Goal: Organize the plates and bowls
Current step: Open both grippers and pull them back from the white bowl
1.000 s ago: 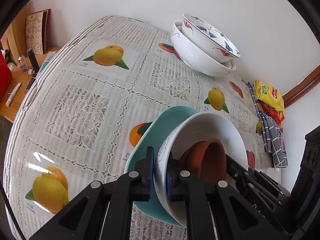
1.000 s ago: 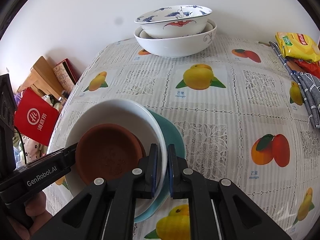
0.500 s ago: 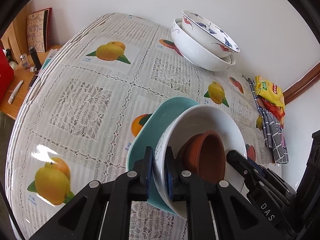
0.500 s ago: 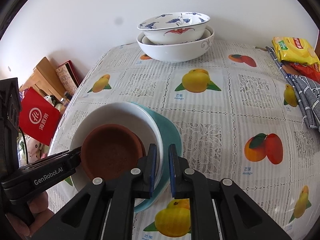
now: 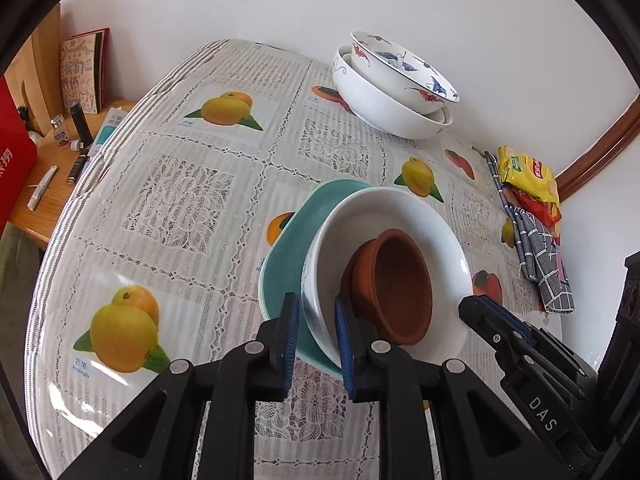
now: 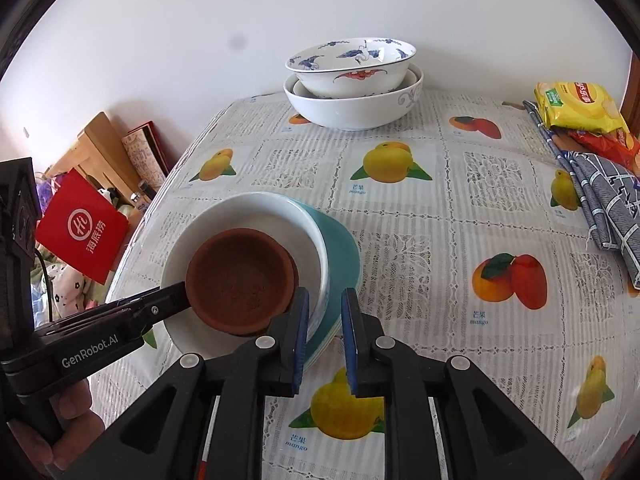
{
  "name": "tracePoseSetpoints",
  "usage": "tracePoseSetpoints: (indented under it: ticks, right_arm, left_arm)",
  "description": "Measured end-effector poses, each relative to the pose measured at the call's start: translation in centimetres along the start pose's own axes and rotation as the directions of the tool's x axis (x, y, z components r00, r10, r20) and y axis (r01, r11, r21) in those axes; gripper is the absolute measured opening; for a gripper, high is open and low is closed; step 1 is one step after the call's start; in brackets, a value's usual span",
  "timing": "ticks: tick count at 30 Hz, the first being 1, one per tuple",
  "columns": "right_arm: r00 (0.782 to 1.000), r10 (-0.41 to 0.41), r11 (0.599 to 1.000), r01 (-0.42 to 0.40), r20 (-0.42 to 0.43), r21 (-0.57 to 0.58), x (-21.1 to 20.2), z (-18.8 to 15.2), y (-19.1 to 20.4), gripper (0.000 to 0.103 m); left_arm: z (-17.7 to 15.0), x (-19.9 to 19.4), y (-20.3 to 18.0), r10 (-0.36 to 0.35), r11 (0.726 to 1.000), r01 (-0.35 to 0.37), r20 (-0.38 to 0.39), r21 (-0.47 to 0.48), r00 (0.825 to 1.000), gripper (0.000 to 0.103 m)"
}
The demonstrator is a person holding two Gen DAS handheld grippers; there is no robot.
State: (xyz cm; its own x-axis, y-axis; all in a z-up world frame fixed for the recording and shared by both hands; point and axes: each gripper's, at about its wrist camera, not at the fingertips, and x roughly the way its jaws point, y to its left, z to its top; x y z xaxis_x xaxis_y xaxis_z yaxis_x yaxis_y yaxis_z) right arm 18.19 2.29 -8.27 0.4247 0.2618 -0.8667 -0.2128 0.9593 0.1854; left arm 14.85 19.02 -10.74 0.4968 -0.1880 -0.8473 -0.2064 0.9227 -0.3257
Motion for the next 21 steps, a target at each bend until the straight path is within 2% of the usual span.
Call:
tracePoseSetpoints:
  ticks: [5, 7, 12, 14, 15, 16, 21]
  right_arm:
    - [0.997, -0.046, 0.999, 0.046, 0.056, -0.001, -2.7, -0.8, -0.9, 0.03]
    - [0.996, -0.052, 0.999, 0.051, 0.079, 0.012, -4.1, -1.2, -1.7, 0.039]
    - [0.988, -0.094, 0.995, 0.09, 0.121, 0.04, -7.5, -2.1, -3.8, 0.043]
    - [0.981, -0.131, 0.991, 0.125, 0.145, 0.05, -9.0, -2.6, -4.7, 0.052]
    - [0.976, -0.15, 0.988, 0.142, 0.157, 0.059, -9.9, -2.9, -5.3, 0.06]
    - [0.972, -0.167, 0.985, 0.157, 0.168, 0.068, -10.8, -3.2, -5.8, 0.065]
    - [0.95, -0.241, 0.968, 0.221, 0.199, 0.118, -14.2, -4.8, -8.6, 0.065]
  left_arm:
    - [-1.3, -1.7, -1.1, 0.037, 0.999, -0.038, 0.033, 0.028, 0.999, 0.025]
    - [-1.7, -2.4, -2.1, 0.033, 0.998, -0.035, 0.047, 0.048, 0.998, 0.028]
    - [-2.9, -4.8, -5.3, 0.021, 0.993, -0.033, 0.106, 0.11, 0.994, 0.044]
    - [-3.4, -5.7, -6.8, 0.012, 0.99, -0.031, 0.136, 0.134, 0.991, 0.05]
    - [-3.6, -6.1, -7.5, 0.008, 0.989, -0.03, 0.15, 0.146, 0.989, 0.055]
    - [-3.9, -6.4, -8.3, 0.007, 0.988, -0.032, 0.16, 0.154, 0.987, 0.06]
    - [-5.5, -7.7, -11.1, -0.006, 0.985, -0.03, 0.209, 0.168, 0.978, 0.07]
